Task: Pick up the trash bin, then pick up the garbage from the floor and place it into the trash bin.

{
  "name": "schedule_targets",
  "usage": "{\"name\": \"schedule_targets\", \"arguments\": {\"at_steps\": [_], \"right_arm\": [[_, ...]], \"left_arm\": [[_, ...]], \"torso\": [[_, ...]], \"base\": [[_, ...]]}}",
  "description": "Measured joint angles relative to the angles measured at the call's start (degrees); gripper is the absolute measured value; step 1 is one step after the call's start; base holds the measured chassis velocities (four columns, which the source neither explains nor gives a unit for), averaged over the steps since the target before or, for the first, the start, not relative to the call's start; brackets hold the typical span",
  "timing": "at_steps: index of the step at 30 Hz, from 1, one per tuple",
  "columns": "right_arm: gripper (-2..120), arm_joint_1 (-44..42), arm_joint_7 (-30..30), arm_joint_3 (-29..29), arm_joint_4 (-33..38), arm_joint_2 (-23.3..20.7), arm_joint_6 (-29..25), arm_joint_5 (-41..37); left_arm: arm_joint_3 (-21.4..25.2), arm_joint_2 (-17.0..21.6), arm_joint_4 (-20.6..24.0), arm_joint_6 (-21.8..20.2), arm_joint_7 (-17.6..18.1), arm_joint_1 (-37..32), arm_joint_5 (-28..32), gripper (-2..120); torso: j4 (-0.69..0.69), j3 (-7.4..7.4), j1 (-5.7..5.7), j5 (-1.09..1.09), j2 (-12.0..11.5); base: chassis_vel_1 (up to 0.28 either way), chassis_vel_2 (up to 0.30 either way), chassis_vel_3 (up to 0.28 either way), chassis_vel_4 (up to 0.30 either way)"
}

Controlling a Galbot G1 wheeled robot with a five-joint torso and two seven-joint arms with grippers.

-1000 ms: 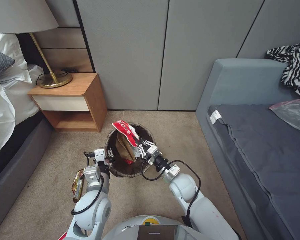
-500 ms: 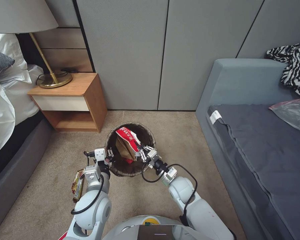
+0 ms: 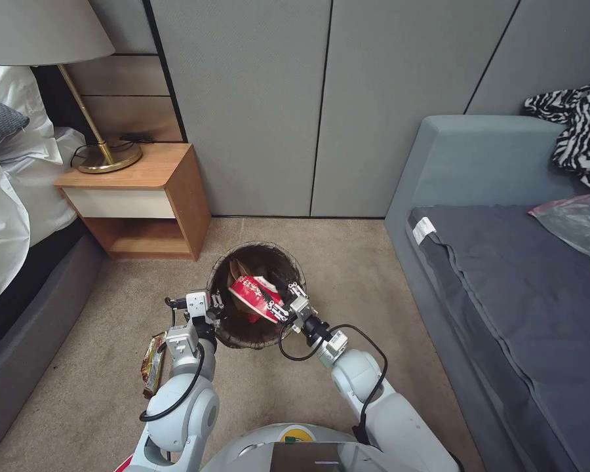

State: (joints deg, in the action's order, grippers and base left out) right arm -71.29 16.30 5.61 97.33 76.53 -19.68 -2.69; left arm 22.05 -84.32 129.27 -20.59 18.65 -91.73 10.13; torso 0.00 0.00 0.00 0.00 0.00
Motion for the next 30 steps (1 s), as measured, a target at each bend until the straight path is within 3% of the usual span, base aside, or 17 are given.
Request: {"name": "schedule_targets", "arguments": {"at_steps": [6, 12, 30], "right_arm": [[83, -0.16, 0.08, 0.67, 1.11, -0.24, 0.01, 0.02], [99, -0.83, -0.09, 1.54, 2.63, -0.28, -0.01, -0.07], [100, -8.49, -4.87, 8.7, 18.45, 2.94, 0.02, 0.27]], "left_arm": [[-0.17, -0.07, -0.38, -0.09, -0.1, 0.4, 0.02, 2], [-0.1, -0.09, -0.76, -0.09, -0.06, 0.55, 0.02, 2], [-0.14, 2.01, -0.77, -0.21, -0.25, 1.7, 0.98, 2]], "torso": [[0.0, 0.0, 0.0, 0.0, 0.0], [0.0, 0.0, 0.0, 0.0, 0.0], [-0.01, 0.0, 0.0, 0.0, 0.0]], "base": [[0.0, 0.0, 0.0, 0.0], [0.0, 0.0, 0.0, 0.0], [0.0, 0.0, 0.0, 0.0]]}}
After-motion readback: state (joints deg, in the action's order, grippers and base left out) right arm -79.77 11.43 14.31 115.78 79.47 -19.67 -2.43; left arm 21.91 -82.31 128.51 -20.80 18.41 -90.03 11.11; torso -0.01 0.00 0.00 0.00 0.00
